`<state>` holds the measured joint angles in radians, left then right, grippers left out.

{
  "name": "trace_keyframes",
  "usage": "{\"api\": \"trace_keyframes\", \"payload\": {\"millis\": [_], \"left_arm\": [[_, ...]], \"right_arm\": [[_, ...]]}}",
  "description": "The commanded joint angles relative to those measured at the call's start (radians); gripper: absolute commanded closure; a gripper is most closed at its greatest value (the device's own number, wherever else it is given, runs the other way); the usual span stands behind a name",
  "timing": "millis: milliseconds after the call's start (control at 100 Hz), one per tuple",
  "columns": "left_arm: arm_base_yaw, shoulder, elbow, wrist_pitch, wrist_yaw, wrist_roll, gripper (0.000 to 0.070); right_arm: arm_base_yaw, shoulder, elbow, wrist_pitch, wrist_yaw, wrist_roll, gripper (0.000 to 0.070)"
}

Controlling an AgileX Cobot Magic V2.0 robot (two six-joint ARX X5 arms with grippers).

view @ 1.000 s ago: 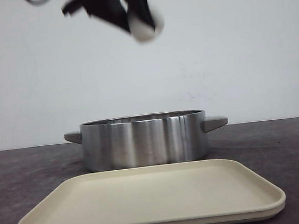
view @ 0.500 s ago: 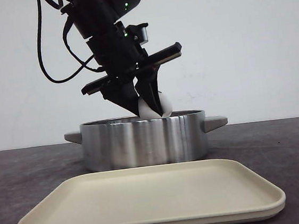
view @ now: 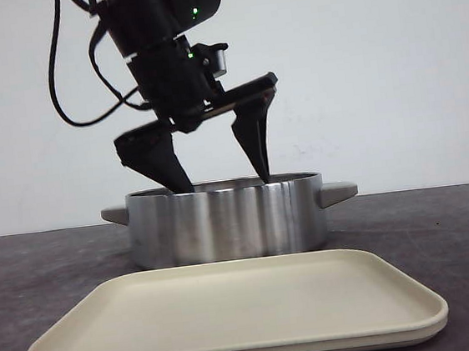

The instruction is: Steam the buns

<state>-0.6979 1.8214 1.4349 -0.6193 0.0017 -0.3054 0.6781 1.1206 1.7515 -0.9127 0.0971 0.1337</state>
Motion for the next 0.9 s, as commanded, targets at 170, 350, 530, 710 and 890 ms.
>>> {"api": "trace_keyframes", "payload": {"millis": [170,350,530,710,890], "left_arm": [[-0.047,-0.13,0.032,0.025,-0.075,0.058,0.0638],[-0.089,-0.327,0.032,0.005,-0.187,0.058,0.0696],[-0.117,-0.533,0.011,-0.043,-0.265,0.058,0.0696],[-0.136,-0.767,-0.079,-0.091,-0.38,0.03,0.0696],[-0.137,-1.032,-0.267,-0.101,-0.445,-0.031,0.0696]], "right_arm": [[0.007,0.006,-0.028,-0.008,-0.002,-0.043,0.0683],[0.006,-0.031,-0.138,0.041,-0.002,-0.046,0.0683],[0.007,-0.131,-0.332,0.178,-0.004,-0.046,0.0683],[0.007,-0.262,-0.585,0.332,-0.002,-0.045,0.0683],[0.007,-0.41,-0.84,0.508,-0.002,-0.044,0.0683]]}}
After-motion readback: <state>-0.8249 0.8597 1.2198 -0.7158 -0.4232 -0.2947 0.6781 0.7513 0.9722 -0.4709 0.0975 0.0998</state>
